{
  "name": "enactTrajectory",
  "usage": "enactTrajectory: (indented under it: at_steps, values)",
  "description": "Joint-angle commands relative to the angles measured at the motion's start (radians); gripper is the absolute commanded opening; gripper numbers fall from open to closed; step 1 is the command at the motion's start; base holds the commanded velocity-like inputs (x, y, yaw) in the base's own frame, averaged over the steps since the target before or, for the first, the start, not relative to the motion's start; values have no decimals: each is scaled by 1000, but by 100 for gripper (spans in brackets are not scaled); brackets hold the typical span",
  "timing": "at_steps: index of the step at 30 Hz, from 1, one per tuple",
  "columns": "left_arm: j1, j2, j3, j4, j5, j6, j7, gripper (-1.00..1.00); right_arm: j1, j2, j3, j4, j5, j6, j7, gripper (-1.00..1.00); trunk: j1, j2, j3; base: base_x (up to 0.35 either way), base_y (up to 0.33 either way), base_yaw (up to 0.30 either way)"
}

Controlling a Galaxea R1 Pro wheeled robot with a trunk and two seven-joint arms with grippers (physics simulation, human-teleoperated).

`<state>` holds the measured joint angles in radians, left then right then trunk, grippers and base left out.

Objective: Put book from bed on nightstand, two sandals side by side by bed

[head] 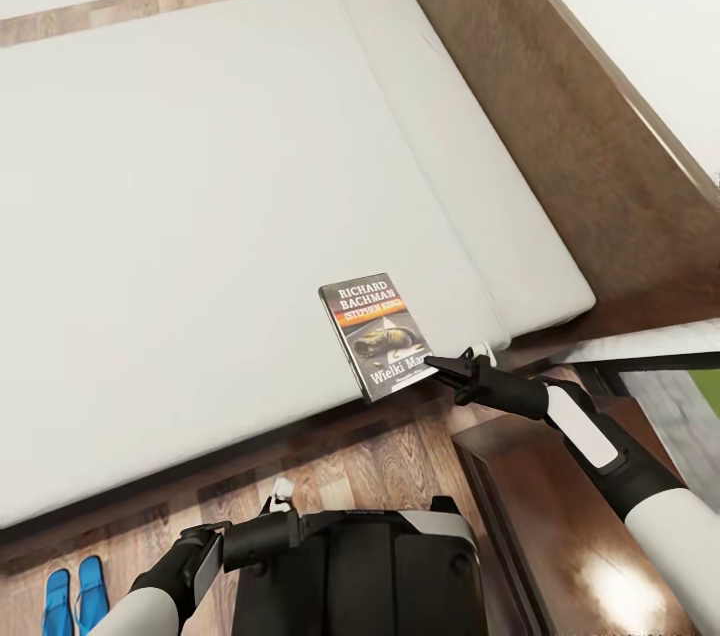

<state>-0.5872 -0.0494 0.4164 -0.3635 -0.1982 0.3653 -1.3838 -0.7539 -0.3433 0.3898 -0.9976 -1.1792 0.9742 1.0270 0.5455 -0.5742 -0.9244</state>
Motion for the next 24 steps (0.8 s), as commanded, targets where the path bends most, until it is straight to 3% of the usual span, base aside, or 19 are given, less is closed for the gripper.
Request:
enactTrajectory:
  at_steps: [1,24]
  values:
    - [0,-1,8,-2,-10,11,-6,100,-1,-1,3,1,-4,3,2,-100,-4,6,2,0,0,0]
    - [0,-2,8,-2,-10,11,-6,100,-1,0,3,1,-4,3,1,-100,-92,167,75,0,0,0]
